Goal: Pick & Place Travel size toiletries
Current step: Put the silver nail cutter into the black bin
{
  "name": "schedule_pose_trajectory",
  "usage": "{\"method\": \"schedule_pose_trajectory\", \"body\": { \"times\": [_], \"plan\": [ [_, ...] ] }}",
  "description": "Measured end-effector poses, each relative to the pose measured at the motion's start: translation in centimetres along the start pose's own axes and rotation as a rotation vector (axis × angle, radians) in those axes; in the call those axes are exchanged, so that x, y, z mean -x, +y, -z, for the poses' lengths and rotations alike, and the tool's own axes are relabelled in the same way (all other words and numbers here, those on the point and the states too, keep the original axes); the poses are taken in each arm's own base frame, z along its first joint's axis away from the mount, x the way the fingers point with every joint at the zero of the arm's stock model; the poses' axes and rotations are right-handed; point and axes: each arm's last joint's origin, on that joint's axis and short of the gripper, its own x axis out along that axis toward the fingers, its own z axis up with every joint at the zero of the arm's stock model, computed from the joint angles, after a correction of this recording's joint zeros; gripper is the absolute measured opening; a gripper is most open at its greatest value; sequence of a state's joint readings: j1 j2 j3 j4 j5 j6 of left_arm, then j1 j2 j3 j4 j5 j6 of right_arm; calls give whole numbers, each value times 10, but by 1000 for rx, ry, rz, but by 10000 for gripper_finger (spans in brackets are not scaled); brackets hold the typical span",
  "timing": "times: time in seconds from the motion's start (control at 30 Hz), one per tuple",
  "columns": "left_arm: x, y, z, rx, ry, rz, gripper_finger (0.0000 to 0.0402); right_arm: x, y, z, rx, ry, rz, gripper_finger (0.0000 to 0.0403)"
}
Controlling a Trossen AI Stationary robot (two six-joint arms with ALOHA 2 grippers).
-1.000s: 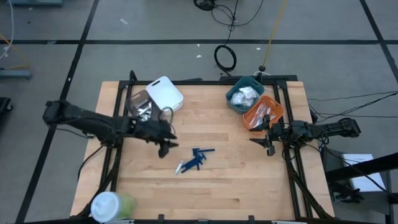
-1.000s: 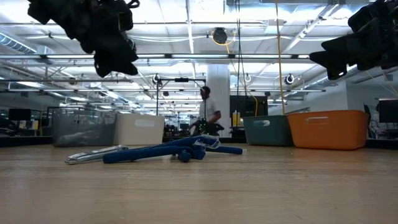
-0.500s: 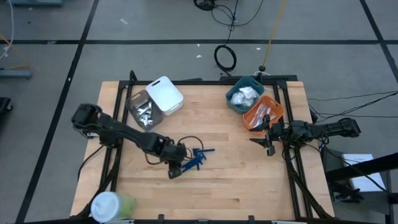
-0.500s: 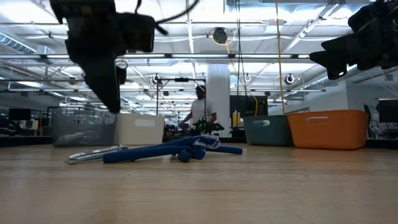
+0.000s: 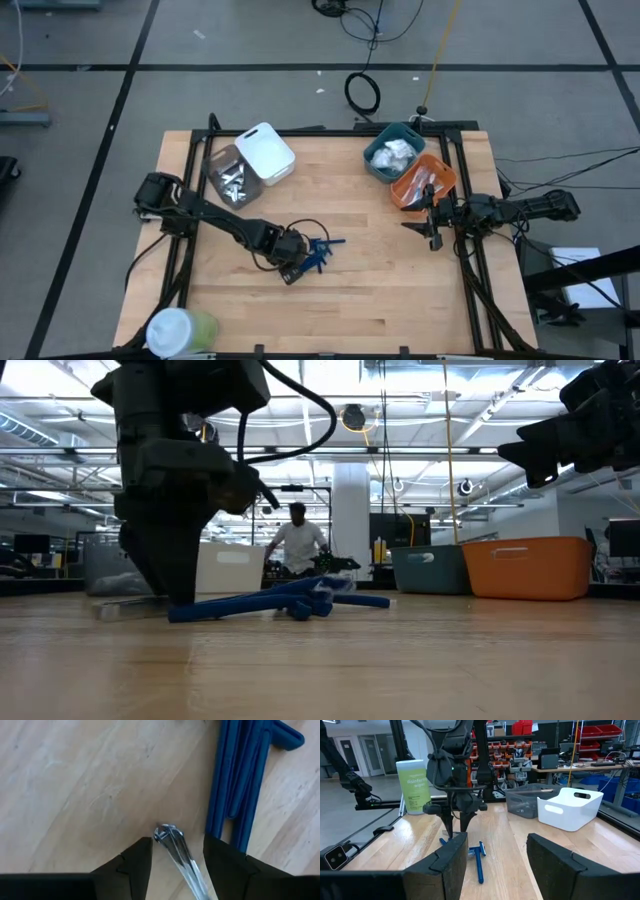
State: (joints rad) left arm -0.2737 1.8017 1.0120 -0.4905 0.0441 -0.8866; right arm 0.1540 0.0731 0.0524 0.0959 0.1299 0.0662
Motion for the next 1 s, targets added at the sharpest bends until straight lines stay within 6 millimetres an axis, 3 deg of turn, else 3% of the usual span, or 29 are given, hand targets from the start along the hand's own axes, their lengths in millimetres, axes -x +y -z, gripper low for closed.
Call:
{"method": "schedule_pose_trajectory", "body": {
  "times": [0.17,0.47,0.67,1.0],
  "plan": [
    [-7,5,3,21,46,-58,179,0,0,0,0,0,0,192],
    [-4,22,12,81,151,-230,179,0,0,0,0,0,0,192],
    [-3,25,13,97,162,-256,179,0,0,0,0,0,0,192],
    [-1,30,18,329,235,-299,179,0,0,0,0,0,0,192]
  ]
}}
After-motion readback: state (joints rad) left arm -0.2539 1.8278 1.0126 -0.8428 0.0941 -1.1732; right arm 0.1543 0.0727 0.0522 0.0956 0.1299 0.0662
